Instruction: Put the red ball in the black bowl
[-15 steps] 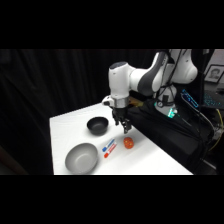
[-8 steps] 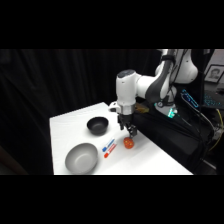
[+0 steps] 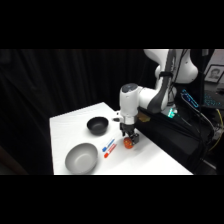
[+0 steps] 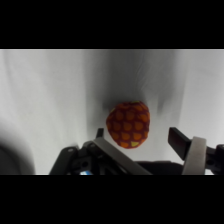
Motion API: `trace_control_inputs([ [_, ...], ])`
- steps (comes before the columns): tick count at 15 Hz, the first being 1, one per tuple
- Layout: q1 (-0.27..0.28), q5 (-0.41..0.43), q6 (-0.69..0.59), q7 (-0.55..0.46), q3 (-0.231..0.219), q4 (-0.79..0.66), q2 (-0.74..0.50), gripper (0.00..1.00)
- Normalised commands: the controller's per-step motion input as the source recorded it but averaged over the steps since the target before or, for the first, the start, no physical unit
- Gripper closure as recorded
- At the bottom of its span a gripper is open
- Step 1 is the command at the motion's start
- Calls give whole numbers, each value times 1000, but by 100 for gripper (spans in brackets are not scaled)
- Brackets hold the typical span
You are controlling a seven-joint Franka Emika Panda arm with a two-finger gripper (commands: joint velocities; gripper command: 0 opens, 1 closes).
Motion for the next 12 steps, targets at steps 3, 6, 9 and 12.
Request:
trace_control_inputs([
  [3, 123, -120, 242, 153, -115, 16, 117, 0],
  [6, 178, -189, 226, 210, -192, 10, 64, 28],
  [9, 175, -199, 149, 213, -205, 19, 43, 53],
  [12, 152, -186, 82, 203, -171, 31, 39, 76],
])
